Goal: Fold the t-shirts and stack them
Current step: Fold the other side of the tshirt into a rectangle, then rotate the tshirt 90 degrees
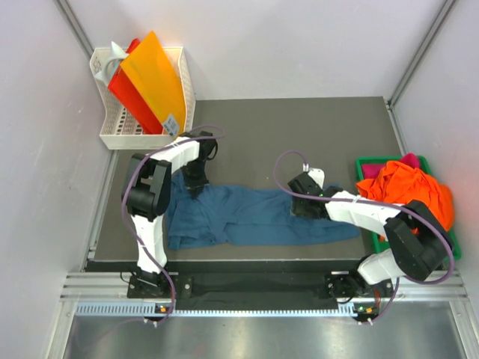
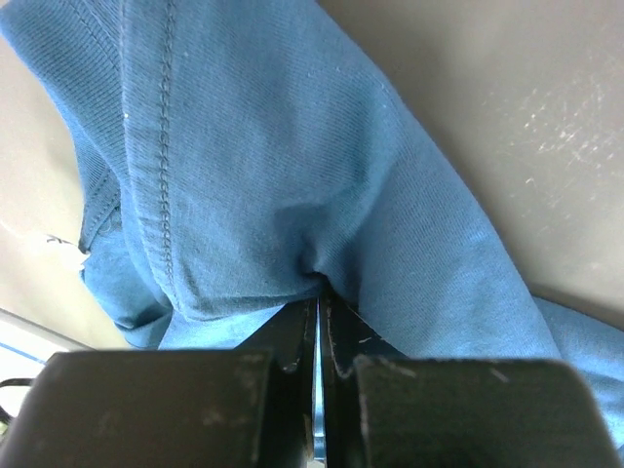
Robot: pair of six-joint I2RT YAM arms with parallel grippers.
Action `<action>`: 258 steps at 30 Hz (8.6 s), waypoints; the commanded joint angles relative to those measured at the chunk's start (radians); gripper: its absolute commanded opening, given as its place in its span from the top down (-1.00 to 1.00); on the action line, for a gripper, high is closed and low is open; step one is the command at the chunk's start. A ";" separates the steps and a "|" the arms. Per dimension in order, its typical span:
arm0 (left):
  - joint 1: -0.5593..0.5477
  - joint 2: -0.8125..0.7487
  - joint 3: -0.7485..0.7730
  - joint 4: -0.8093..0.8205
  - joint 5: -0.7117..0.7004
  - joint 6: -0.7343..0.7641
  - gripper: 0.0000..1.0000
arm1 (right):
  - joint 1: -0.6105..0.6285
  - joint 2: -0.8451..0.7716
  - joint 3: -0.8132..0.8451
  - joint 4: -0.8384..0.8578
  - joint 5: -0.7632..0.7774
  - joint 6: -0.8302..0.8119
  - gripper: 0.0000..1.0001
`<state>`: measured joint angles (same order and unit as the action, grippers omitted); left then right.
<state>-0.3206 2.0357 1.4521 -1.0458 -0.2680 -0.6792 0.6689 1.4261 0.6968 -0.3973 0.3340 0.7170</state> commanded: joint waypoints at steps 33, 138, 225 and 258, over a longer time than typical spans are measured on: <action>-0.244 -0.565 -0.384 0.238 -0.190 -0.238 1.00 | 0.041 -0.012 0.379 -0.123 0.028 -0.149 0.86; -0.316 -0.645 -0.458 0.472 -0.195 -0.143 0.78 | -0.074 0.708 1.117 -0.157 -0.173 -0.292 0.55; -0.195 0.039 0.271 0.418 -0.111 0.090 0.94 | -0.107 -0.046 0.359 -0.127 -0.061 -0.235 0.21; -0.254 0.708 0.958 0.225 0.110 0.165 0.95 | -0.137 -0.039 0.360 -0.163 -0.072 -0.281 0.20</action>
<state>-0.4435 2.5984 2.3875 -0.7994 -0.3573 -0.5301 0.5468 1.3911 1.0546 -0.5697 0.2638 0.4446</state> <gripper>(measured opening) 0.023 0.400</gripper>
